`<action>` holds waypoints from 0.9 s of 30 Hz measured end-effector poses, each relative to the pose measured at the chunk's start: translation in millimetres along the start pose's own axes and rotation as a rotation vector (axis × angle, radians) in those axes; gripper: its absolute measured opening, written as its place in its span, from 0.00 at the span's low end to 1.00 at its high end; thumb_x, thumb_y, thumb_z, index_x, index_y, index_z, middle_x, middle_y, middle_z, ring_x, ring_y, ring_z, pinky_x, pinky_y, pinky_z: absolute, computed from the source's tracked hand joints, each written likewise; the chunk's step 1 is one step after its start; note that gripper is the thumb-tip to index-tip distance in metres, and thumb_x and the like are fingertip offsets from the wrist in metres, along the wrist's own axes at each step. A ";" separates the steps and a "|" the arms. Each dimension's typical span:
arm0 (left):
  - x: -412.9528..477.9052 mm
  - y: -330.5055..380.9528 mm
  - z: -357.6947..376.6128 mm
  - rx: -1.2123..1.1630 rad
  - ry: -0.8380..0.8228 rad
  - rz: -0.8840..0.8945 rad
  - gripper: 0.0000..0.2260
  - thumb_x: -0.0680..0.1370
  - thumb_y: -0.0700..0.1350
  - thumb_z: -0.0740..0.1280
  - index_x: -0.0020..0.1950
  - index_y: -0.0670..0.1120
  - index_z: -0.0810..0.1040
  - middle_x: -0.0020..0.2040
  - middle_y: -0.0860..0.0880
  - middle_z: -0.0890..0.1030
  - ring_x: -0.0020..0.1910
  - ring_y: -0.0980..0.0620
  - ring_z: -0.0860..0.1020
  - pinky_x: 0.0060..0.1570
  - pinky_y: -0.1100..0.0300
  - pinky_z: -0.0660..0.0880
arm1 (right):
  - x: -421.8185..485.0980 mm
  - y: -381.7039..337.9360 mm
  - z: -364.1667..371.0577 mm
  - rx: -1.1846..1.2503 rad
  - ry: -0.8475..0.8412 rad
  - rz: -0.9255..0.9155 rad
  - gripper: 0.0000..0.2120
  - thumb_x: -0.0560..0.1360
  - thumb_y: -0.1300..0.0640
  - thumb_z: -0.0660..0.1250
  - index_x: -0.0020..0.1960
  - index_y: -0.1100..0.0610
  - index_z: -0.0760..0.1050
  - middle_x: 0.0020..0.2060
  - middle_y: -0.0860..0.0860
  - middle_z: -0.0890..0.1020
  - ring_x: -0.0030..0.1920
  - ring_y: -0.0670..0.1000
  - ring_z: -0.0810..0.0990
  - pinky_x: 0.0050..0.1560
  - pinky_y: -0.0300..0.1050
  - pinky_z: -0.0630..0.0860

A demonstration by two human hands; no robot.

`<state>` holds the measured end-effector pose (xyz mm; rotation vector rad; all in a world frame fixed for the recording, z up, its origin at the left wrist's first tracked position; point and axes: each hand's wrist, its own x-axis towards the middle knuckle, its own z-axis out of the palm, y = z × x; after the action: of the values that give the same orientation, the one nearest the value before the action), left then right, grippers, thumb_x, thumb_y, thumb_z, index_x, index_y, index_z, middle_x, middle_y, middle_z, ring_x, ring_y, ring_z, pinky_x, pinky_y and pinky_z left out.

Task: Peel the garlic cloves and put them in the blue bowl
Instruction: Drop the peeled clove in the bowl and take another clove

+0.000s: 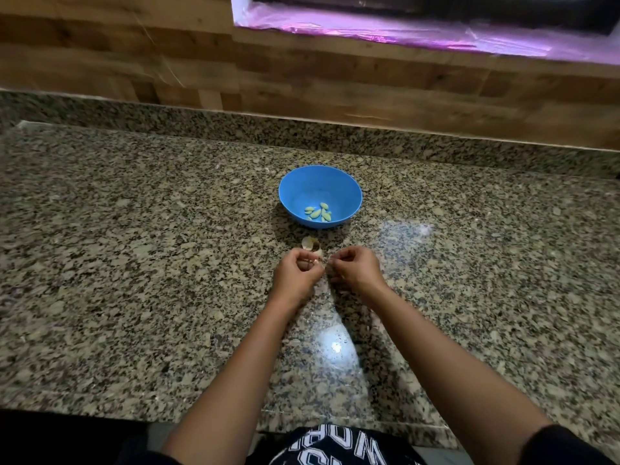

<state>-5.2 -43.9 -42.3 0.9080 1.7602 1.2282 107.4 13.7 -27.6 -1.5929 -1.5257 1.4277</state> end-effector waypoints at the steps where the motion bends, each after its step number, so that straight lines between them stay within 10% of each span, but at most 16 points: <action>1: 0.9 -0.6 -1.7 -0.016 -0.008 -0.008 0.06 0.74 0.39 0.68 0.48 0.48 0.76 0.34 0.52 0.75 0.28 0.56 0.72 0.27 0.66 0.69 | 3.1 -1.8 4.4 -0.051 0.008 -0.006 0.02 0.75 0.66 0.65 0.44 0.62 0.76 0.32 0.54 0.79 0.30 0.50 0.78 0.29 0.44 0.78; 6: 4.4 -7.8 -5.4 -0.077 0.003 -0.046 0.04 0.74 0.39 0.69 0.45 0.47 0.80 0.39 0.48 0.81 0.34 0.53 0.76 0.35 0.60 0.73 | 11.9 -4.2 12.3 -0.071 -0.006 -0.025 0.08 0.76 0.70 0.61 0.52 0.68 0.77 0.36 0.57 0.80 0.34 0.55 0.79 0.46 0.57 0.79; 13: -2.4 -3.4 2.3 -0.291 -0.081 -0.110 0.03 0.76 0.34 0.67 0.46 0.39 0.80 0.37 0.48 0.81 0.29 0.58 0.77 0.32 0.67 0.75 | -8.4 0.3 -10.3 -0.194 0.082 -0.139 0.06 0.74 0.60 0.69 0.39 0.61 0.77 0.36 0.58 0.82 0.32 0.53 0.80 0.37 0.50 0.80; 21: -17.6 3.5 17.6 -0.297 -0.175 -0.061 0.04 0.72 0.33 0.70 0.42 0.41 0.78 0.38 0.47 0.82 0.35 0.56 0.80 0.36 0.66 0.77 | -41.7 -2.2 -35.6 0.297 -0.210 0.116 0.10 0.78 0.65 0.62 0.52 0.73 0.73 0.35 0.60 0.78 0.29 0.51 0.77 0.28 0.41 0.78; 27: -25.2 -0.9 27.2 -0.128 -0.212 0.073 0.07 0.70 0.34 0.73 0.38 0.44 0.78 0.36 0.51 0.81 0.37 0.57 0.79 0.38 0.70 0.74 | -49.3 7.7 -46.3 0.538 -0.117 0.241 0.05 0.74 0.72 0.63 0.49 0.72 0.74 0.37 0.60 0.78 0.34 0.54 0.78 0.33 0.41 0.79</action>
<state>29.9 -55.7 -44.1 0.9960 1.4764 1.2279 161.2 -20.3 -3.4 -1.4019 -0.9072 1.8940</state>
